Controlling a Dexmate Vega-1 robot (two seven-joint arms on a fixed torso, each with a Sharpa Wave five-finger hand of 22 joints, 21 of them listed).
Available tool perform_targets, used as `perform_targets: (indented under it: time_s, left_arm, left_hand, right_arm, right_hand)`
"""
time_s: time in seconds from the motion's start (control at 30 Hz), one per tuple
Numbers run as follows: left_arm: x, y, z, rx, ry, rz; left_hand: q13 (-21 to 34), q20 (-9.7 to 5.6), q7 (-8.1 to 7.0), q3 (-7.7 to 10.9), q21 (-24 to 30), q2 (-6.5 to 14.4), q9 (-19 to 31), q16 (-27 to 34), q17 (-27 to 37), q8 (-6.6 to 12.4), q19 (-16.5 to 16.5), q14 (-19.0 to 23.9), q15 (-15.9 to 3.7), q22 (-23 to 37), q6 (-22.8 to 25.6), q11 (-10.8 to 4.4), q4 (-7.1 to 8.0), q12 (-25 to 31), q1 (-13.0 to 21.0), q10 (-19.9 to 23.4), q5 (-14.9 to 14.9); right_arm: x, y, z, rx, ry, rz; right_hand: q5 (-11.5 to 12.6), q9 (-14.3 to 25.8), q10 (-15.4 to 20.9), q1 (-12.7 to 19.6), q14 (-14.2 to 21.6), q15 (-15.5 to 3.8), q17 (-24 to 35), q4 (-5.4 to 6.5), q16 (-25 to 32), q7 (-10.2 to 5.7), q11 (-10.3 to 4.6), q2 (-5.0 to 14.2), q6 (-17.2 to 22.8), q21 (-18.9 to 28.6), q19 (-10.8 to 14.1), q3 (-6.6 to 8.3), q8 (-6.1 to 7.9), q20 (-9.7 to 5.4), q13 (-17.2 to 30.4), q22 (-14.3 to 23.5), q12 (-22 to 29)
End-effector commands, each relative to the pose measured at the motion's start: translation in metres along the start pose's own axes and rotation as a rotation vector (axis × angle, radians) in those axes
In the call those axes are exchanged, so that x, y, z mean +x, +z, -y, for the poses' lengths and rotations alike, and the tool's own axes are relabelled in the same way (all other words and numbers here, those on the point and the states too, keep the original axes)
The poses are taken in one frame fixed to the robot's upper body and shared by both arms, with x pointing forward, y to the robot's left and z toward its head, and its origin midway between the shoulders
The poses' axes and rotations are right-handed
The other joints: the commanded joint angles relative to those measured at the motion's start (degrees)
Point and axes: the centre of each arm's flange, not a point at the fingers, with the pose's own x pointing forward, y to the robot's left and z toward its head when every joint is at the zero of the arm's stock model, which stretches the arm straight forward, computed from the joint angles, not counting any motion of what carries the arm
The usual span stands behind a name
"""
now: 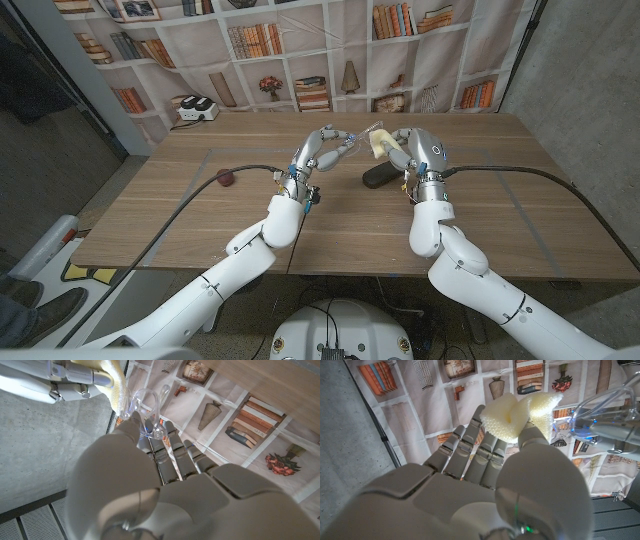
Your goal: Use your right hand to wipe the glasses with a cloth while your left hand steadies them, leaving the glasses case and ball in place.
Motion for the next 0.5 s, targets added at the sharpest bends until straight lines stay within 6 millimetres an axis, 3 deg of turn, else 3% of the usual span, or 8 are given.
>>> perform_targets:
  time_s: [0.03, 0.5]
  left_arm:
    - [0.0017, -0.0031, -0.0023, 0.000, -0.012, 0.020]
    - [-0.0060, -0.0034, -0.0034, -0.001, 0.012, 0.016]
  left_hand:
    - [0.3, 0.07, 0.01, 0.95, -0.2, 0.0, 0.3, 0.0, 0.1, 0.45, -0.1, 0.0, -5.13, 0.1, 0.4, -2.05, 0.27, 0.6, -0.2, 2.3, 0.3]
    - [0.3, 0.09, -0.08, 1.18, -0.2, 0.0, 0.3, 0.0, 0.2, 0.43, -0.1, 0.1, -5.08, 0.1, 0.5, -2.08, 0.29, 0.6, -0.4, 2.3, 0.3]
  right_arm:
    - [-0.0077, 0.0108, -0.0023, 0.004, -0.011, 0.015]
    - [-0.0030, 0.0099, -0.0001, -0.006, -0.016, 0.033]
  right_hand:
    - [0.2, 0.3, 3.3, 0.9, 0.6, -3.73, 0.2, 0.11, -0.1, -4.06, -2.87, 1.22, 4.5, 0.0, 0.0, 0.41, 0.31, 0.38, 0.2, 0.1, 0.2]
    - [0.2, 0.3, 3.4, 1.0, 0.6, -3.78, 0.2, 0.10, -0.1, -4.06, -2.87, 1.23, 4.5, 0.0, 0.0, 0.41, 0.20, 0.42, 0.2, 0.2, 0.1]
